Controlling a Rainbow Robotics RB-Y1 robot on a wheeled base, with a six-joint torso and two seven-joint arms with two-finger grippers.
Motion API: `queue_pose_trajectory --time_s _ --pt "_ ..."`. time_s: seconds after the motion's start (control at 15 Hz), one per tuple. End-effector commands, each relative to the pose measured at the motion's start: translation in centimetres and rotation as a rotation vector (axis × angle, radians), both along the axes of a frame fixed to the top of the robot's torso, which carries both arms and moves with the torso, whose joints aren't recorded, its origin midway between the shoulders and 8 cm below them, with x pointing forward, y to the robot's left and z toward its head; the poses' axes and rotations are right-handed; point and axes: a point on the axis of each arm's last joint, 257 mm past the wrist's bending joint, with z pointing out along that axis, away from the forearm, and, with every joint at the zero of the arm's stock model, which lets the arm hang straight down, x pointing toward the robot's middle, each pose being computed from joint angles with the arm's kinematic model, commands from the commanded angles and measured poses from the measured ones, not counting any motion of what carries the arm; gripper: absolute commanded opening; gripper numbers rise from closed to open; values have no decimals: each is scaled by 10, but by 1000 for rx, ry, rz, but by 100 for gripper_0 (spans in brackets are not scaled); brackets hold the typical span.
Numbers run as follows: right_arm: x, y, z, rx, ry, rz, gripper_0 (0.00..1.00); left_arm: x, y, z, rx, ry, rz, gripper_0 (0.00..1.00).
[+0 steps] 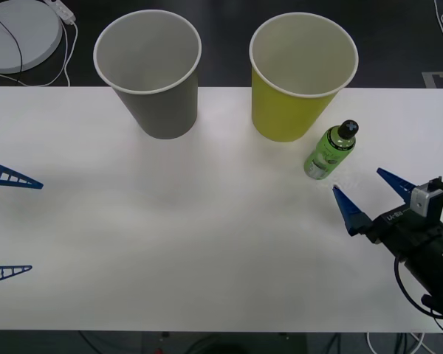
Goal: Put the can into the green bin and the plastic bottle into the gray bin
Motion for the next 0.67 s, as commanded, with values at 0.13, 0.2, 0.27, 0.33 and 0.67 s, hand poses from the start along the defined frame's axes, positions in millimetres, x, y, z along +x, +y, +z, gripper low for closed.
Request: queue_pose_trajectory --time_s 0.13,0.2,0.27,0.33,0.67 --pt "10 -5 2 -4 -6 -29 100 0 0 0 0 0 0 100" --pt "13 -5 3 -11 -11 -29 100 0 0 0 0 0 0 100" --pt "17 -4 3 -14 -15 -29 100 0 0 0 0 0 0 100" --pt "22 -2 3 -25 -20 -27 100 0 0 0 0 0 0 100" --pt "34 16 4 -36 -29 -5 100 0 0 0 0 0 0 100"
